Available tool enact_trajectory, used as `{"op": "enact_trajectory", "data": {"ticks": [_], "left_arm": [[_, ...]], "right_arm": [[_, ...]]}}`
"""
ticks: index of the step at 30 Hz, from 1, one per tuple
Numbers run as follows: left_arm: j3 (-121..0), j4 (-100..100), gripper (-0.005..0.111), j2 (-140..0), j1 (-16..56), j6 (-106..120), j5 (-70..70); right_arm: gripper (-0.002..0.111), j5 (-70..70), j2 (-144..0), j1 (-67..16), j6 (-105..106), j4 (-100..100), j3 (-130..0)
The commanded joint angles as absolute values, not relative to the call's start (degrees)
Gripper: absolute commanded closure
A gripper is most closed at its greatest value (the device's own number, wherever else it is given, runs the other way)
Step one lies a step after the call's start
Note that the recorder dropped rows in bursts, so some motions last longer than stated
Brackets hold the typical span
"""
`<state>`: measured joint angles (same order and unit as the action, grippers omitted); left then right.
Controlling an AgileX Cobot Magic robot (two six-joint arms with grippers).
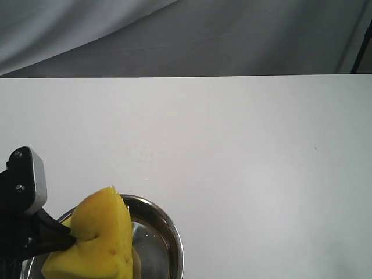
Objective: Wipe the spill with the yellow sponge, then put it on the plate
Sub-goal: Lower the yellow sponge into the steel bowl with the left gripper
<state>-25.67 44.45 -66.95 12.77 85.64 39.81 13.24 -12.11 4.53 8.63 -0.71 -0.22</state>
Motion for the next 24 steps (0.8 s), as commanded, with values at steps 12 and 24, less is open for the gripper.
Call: {"op": "enact_trajectory", "data": {"ticks": [12, 24], "left_arm": [[-25.5, 50.9, 0.034, -67.0, 13.3, 85.6, 38.6], [-25.7, 58.6, 0.034, -66.2, 13.3, 87.5, 39.0]], "right_arm": [[0.108, 12.8, -12.3, 4.7, 8.6, -0.4, 0.0], [0.108, 12.8, -12.3, 4.7, 8.6, -0.4, 0.0]]}}
